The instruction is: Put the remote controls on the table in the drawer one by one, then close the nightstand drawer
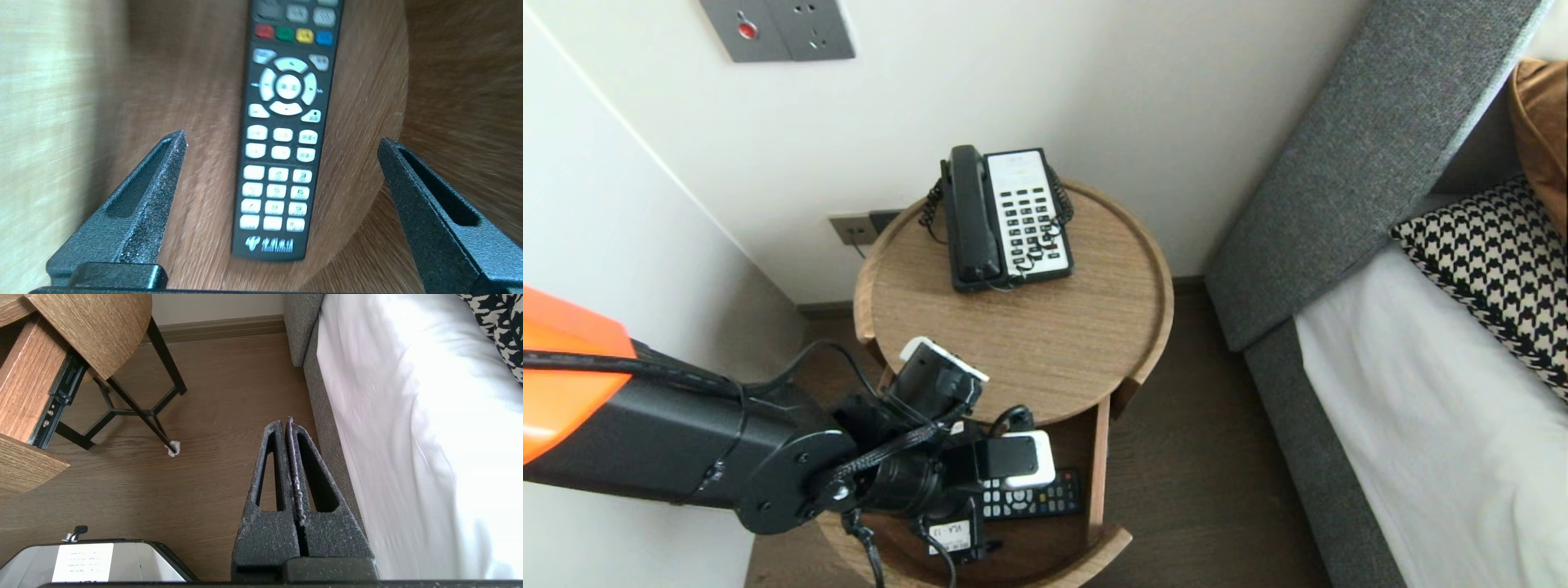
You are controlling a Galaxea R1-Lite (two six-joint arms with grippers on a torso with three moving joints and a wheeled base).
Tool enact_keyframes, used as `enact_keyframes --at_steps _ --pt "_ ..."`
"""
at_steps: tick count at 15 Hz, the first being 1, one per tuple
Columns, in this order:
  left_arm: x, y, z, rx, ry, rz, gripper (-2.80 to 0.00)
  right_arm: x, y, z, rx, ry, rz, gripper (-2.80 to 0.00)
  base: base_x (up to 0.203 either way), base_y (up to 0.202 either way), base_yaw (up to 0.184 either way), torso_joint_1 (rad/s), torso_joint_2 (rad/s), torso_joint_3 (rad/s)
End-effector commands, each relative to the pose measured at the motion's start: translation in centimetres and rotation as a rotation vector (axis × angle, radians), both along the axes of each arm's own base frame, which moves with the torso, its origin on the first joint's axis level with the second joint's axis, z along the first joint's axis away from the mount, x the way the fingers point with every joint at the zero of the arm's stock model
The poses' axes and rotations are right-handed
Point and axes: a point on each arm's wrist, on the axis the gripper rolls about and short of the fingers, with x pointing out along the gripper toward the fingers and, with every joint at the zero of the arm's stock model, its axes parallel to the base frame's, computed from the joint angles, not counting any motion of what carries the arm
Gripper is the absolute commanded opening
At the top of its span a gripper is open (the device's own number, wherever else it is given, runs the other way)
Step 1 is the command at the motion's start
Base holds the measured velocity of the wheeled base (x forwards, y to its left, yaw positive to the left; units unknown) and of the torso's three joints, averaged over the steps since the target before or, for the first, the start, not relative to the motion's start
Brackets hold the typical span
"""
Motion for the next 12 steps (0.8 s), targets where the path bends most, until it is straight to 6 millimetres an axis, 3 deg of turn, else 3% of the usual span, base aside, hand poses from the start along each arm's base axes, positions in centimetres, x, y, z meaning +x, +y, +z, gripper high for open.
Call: enact_keyframes --at_steps 1,7,12 --pt "-0.7 0.4 2.0 -0.052 -0.039 0.006 0.00 0.0 0.0 -0.1 0.000 -0.006 0.000 -2.80 0.000 0.000 0.000 0.000 0.00 0.000" --pt "-2.3 1.7 6.1 -0.160 -0.102 0.048 0.00 0.0 0.0 -0.1 0.000 -0.006 0.000 -2.80 0.000 0.000 0.000 0.000 0.00 0.000" --pt "-4.5 4.0 8.0 -0.173 -0.116 0.076 0.00 0.0 0.0 -0.1 0.000 -0.006 0.000 -2.80 0.000 0.000 0.000 0.000 0.00 0.000"
